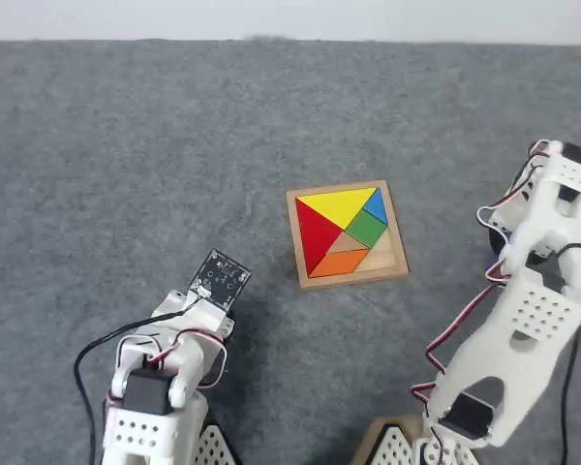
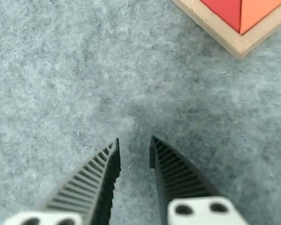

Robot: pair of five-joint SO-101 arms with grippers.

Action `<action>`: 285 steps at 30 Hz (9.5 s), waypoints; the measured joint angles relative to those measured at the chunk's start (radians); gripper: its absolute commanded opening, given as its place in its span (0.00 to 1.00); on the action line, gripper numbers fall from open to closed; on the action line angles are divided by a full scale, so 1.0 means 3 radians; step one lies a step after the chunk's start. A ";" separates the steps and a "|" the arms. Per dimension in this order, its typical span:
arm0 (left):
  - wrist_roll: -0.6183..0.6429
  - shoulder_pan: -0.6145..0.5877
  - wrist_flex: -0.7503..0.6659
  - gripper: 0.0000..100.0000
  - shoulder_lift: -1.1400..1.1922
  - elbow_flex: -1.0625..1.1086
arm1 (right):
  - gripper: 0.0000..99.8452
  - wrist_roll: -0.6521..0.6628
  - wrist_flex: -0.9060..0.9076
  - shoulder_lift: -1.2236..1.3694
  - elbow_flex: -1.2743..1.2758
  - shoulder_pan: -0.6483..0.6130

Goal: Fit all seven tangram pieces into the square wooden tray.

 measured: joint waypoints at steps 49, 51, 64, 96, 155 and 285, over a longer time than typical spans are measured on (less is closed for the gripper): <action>0.0000 0.0000 0.0000 0.10 0.0000 0.0000 | 0.23 0.1222 -0.0143 0.0102 0.0000 0.0061; 0.0000 0.0000 0.0000 0.10 0.0000 0.0000 | 0.23 0.1274 -0.0159 0.0133 0.0000 0.0066; 0.0000 0.0000 0.0000 0.10 0.0000 0.0000 | 0.15 0.1381 -0.0261 0.0194 -0.0005 0.0123; 0.0000 0.0000 0.0000 0.10 0.0000 0.0000 | 0.32 0.2158 -0.0573 0.0041 -0.0005 0.0041; 0.0000 0.0000 0.0000 0.10 0.0000 0.0000 | 0.01 -0.1872 -0.0915 -0.1846 0.2102 -0.2388; 0.0000 0.0000 0.0000 0.10 0.0000 0.0000 | 0.01 0.0655 -0.1023 -0.8362 0.7109 -0.0767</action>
